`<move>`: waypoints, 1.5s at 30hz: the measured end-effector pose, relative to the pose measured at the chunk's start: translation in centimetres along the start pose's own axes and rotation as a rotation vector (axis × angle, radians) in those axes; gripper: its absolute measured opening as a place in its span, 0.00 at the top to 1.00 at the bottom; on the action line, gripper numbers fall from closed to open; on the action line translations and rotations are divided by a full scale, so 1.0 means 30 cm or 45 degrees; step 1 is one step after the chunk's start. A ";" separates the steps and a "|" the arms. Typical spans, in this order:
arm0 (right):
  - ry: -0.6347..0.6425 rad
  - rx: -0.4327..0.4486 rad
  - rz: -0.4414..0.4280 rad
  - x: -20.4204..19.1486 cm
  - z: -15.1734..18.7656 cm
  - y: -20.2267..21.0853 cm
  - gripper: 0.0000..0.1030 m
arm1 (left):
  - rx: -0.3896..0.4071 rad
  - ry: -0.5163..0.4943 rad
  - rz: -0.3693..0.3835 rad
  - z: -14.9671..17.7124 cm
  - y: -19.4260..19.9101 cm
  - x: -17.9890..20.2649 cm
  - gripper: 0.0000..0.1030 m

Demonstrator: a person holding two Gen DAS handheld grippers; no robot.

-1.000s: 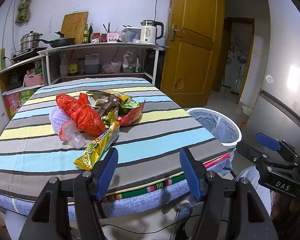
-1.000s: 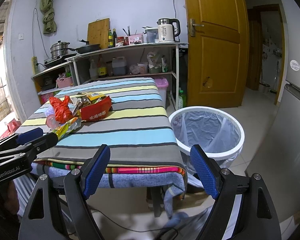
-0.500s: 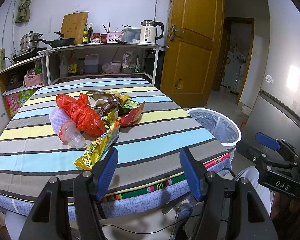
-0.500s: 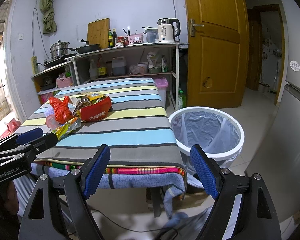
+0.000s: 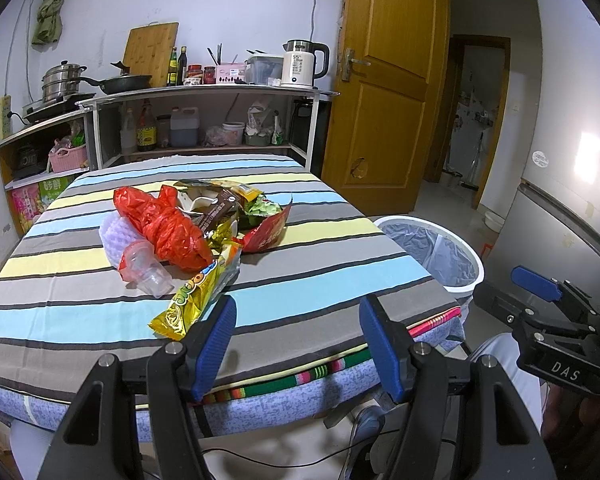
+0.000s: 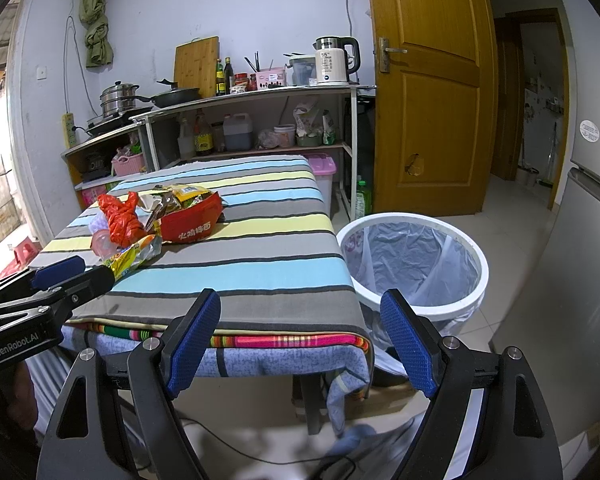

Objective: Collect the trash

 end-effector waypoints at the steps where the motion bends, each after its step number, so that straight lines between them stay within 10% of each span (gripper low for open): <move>1: 0.002 0.000 -0.001 0.000 -0.002 0.002 0.20 | 0.001 0.001 0.000 -0.001 0.000 -0.002 0.36; 22: 0.044 -0.053 -0.168 -0.108 -0.108 -0.197 0.20 | -0.080 -0.012 -0.141 -0.020 -0.158 -0.219 0.36; 36: -0.049 -0.197 -0.370 -0.246 -0.222 -0.447 0.29 | -0.177 -0.017 -0.044 0.007 -0.243 -0.247 0.72; 45: -0.161 -0.360 -0.425 -0.312 -0.239 -0.628 0.40 | -0.184 0.009 0.004 0.020 -0.249 -0.260 0.75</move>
Point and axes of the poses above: each gripper's, at about its wrist camera, not at the fingertips, and y roughly against the way its jaws point, x to its right, z to its underside, the point moved 3 cm from there along -y, roughly the way its jaws point, and after that the axes turned 3 degrees about -z, right-handed, at the moved point
